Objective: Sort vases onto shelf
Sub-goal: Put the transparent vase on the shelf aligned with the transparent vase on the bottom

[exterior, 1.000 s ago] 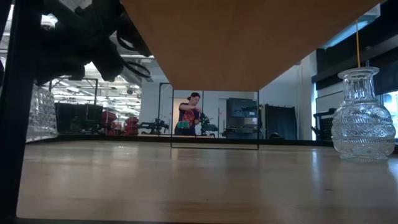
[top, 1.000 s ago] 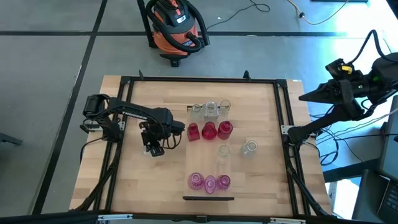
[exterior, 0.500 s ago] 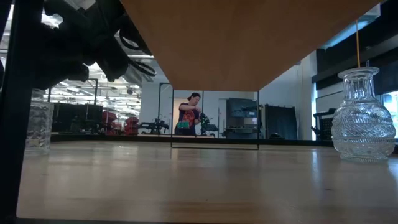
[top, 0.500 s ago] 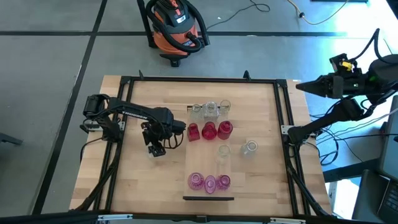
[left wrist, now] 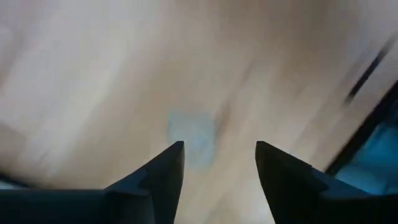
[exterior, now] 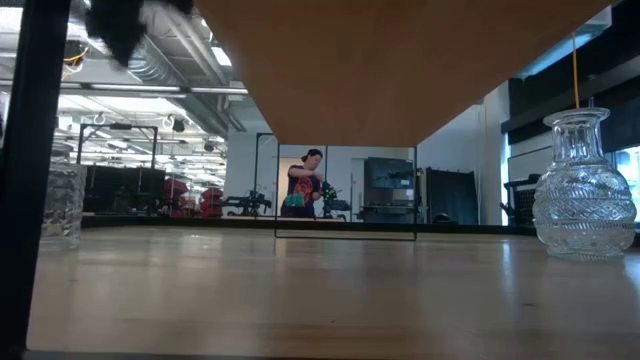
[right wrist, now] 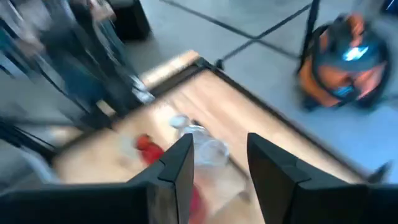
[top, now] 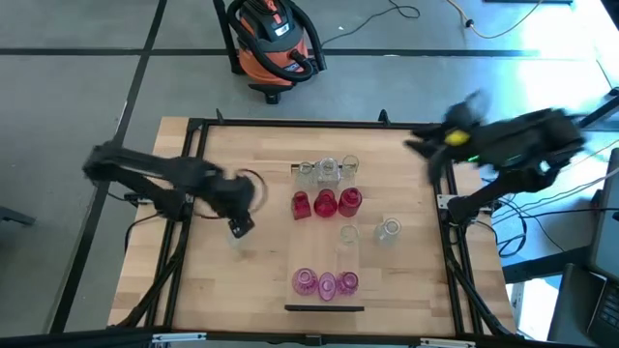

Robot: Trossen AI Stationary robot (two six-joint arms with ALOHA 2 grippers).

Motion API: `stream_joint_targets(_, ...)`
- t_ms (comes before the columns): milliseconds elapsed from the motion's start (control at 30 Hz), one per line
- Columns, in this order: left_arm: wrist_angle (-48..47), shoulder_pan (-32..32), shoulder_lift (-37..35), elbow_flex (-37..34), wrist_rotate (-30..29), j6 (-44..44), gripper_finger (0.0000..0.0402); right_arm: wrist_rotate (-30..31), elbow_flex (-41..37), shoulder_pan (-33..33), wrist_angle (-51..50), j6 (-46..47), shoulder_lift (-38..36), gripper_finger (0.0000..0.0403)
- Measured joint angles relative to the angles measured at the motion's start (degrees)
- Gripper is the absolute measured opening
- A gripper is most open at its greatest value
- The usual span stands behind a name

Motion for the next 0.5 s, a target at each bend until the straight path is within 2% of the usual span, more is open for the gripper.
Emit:
stream_joint_targets(100, 6.94, -9.08, -8.03, -0.49, -17.7, -16.35, 0.0186, 1.59, -0.06, 0.0, 0.06, -8.53, 5.66, 0.0131)
stream_joint_targets(200, 8.86, -19.66, -12.68, -2.37, -33.4, -29.37, 0.0184, 0.88, -0.13, 0.02, 0.67, -14.77, 10.33, 0.0131)
stream_joint_targets(333, 9.98, -31.92, -12.36, -6.58, -43.62, -43.65, 0.0184, 4.12, -0.11, 0.04, 3.16, -15.02, 12.63, 0.0131)
stream_joint_targets(500, 16.93, -44.22, -5.83, -13.99, -54.99, -62.71, 0.0183, 11.71, -0.09, 0.04, 5.08, -9.51, 11.31, 0.0131)
